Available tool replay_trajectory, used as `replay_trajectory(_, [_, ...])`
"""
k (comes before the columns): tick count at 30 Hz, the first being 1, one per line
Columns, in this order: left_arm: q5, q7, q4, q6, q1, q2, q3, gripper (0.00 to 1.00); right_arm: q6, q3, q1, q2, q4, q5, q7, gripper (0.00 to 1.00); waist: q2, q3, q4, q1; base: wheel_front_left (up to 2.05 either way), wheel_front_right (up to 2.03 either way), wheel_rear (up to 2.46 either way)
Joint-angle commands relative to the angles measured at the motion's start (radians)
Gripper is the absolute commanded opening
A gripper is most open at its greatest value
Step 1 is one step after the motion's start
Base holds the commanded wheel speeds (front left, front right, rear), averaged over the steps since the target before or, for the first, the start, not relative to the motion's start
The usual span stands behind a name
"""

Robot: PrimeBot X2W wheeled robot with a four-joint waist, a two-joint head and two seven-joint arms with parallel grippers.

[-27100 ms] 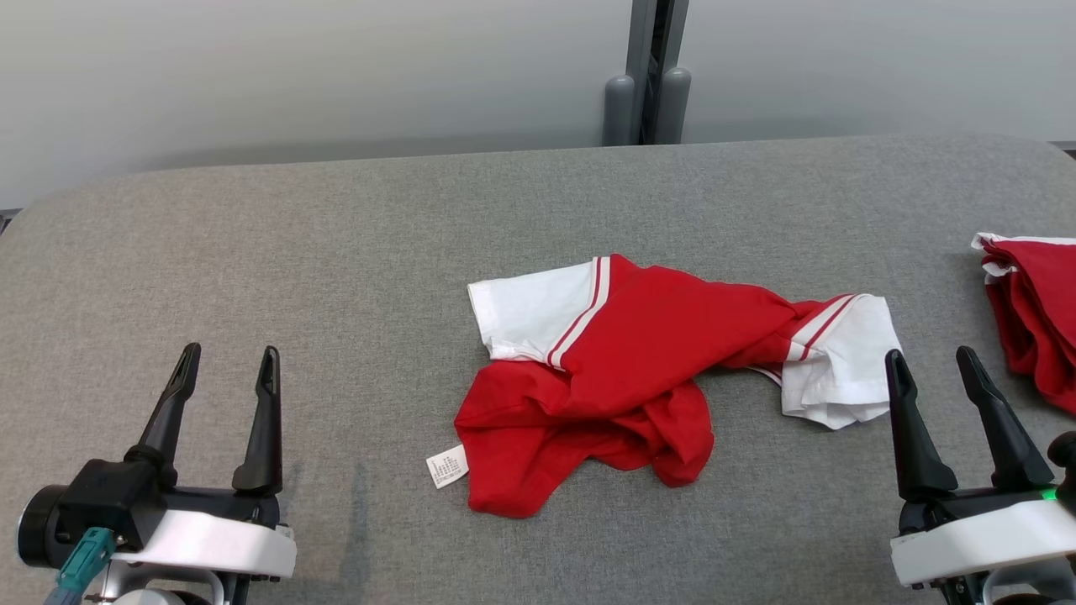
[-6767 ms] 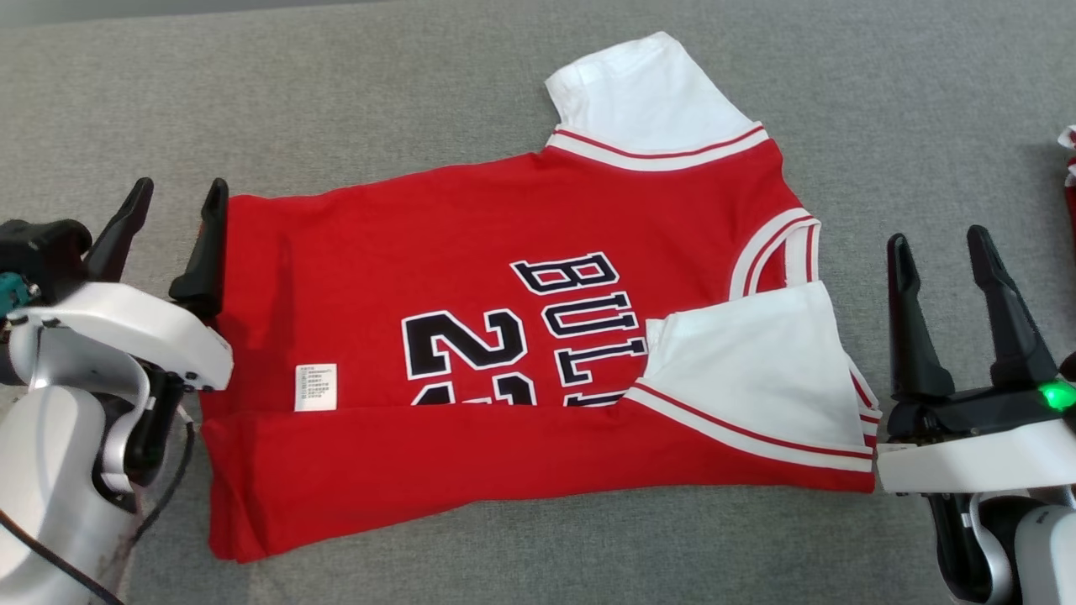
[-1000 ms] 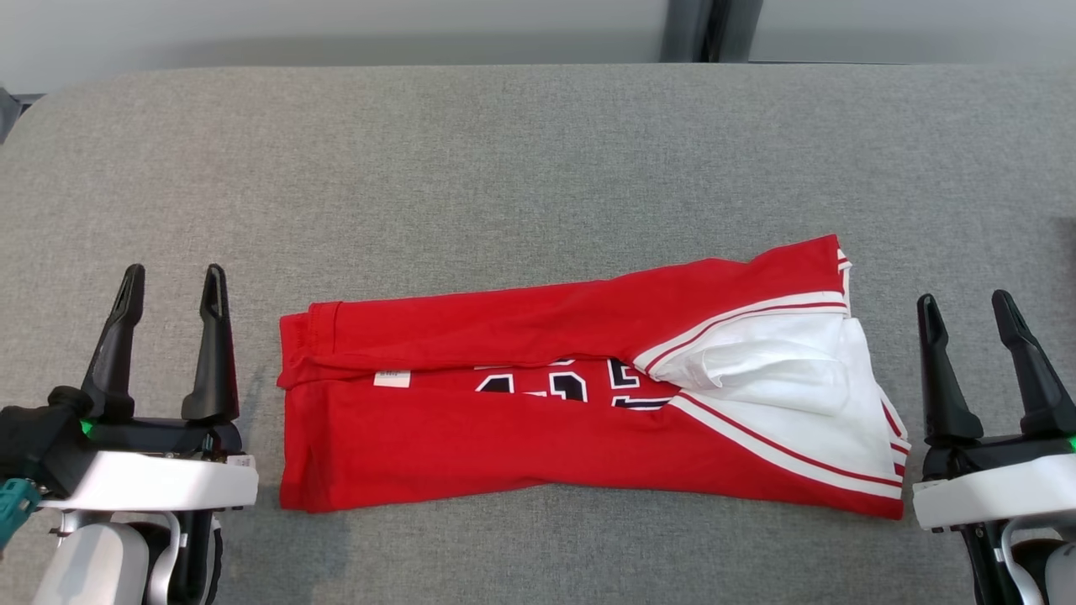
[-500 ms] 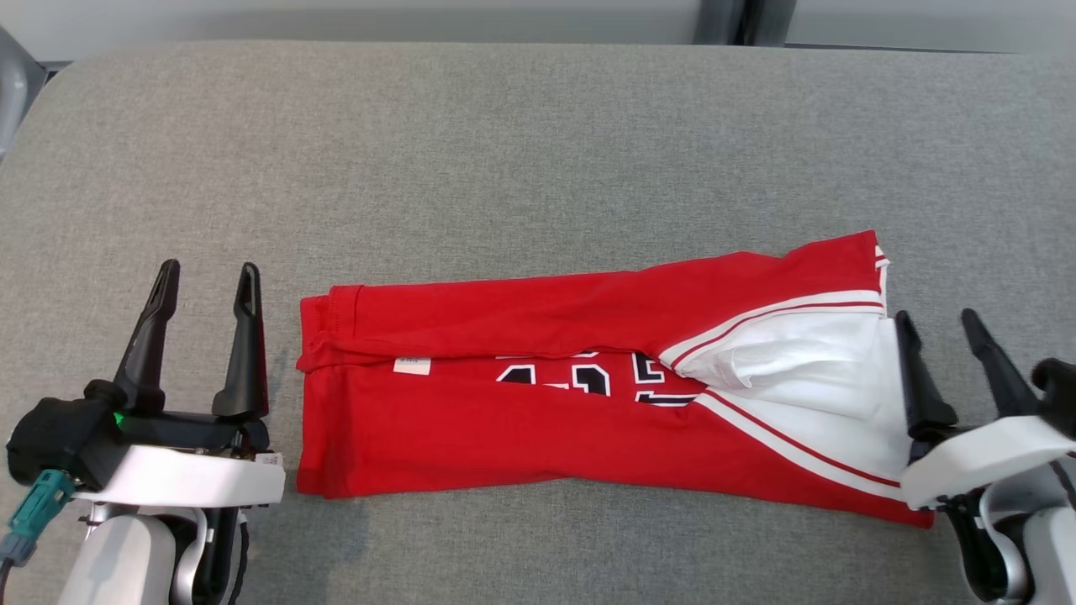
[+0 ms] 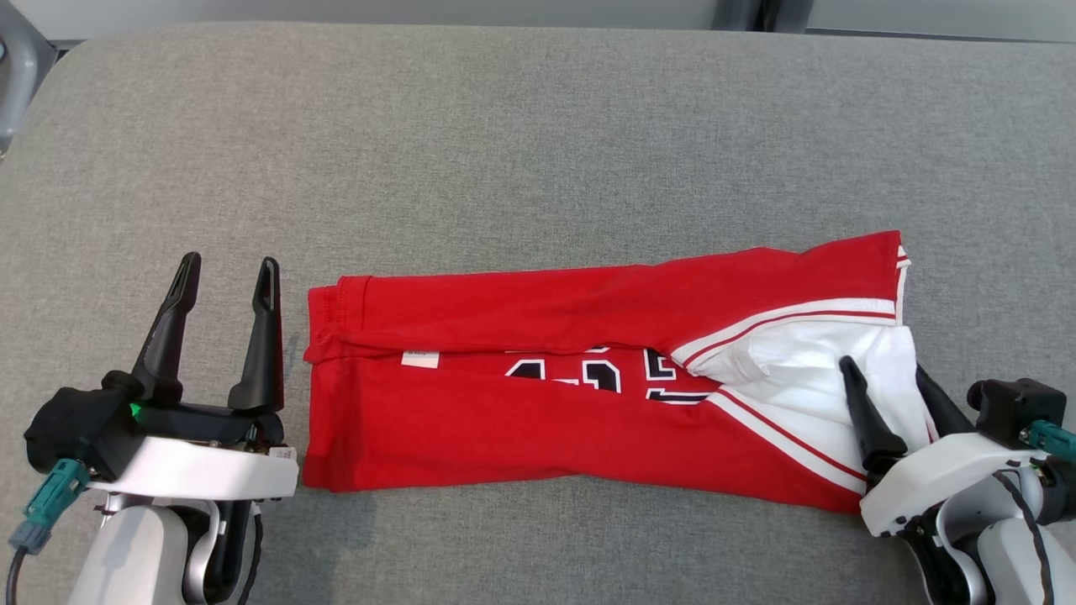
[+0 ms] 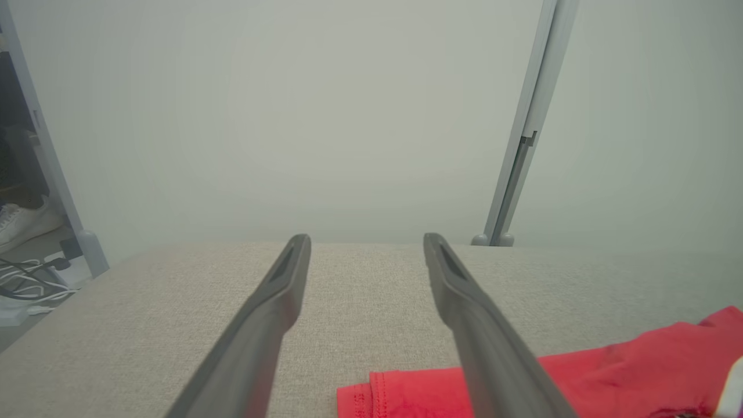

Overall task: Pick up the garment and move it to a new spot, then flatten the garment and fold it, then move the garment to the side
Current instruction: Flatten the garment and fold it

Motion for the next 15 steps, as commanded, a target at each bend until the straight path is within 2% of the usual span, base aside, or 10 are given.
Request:
replay_trajectory(1, [0.008,-0.004,0.002,-0.004,-0.012,-0.001,0.010,1.00,0.003,0.032,0.050,0.017,0.029,0.008,0.030,0.95,0.0000,0.001,-0.004,0.0000,0.00,0.00,0.00])
replay_trajectory(2, [0.009,-0.004,0.003,-0.005,-0.013,-0.002,0.011,1.00,0.003,0.036,0.055,0.019,0.025,0.013,0.034,0.48,0.0000,0.000,-0.007,0.0000,0.00,0.00,0.00])
replay_trajectory(3, [0.010,-0.004,0.003,-0.007,-0.014,-0.003,0.015,1.00,0.003,0.043,0.058,0.019,0.019,0.014,0.035,0.27,0.0000,0.001,-0.010,0.0000,0.00,0.00,0.00])
replay_trajectory(4, [0.011,-0.004,0.003,-0.008,-0.014,-0.004,0.018,1.00,0.003,0.045,0.057,0.020,0.010,0.017,0.028,0.00,0.0000,0.001,-0.014,0.0000,0.00,0.00,0.00])
replay_trajectory(10, [0.018,-0.004,0.004,-0.014,-0.023,-0.007,0.027,1.00,0.001,0.021,0.030,0.005,-0.021,0.018,-0.007,0.00,0.0000,0.000,-0.027,0.0000,0.00,0.00,0.00])
replay_trajectory(15, [0.025,-0.004,0.000,-0.020,-0.024,-0.014,0.040,1.00,0.001,-0.042,0.027,-0.018,-0.052,0.014,-0.041,0.00,0.0000,-0.001,-0.038,0.0000,0.00,0.00,0.00])
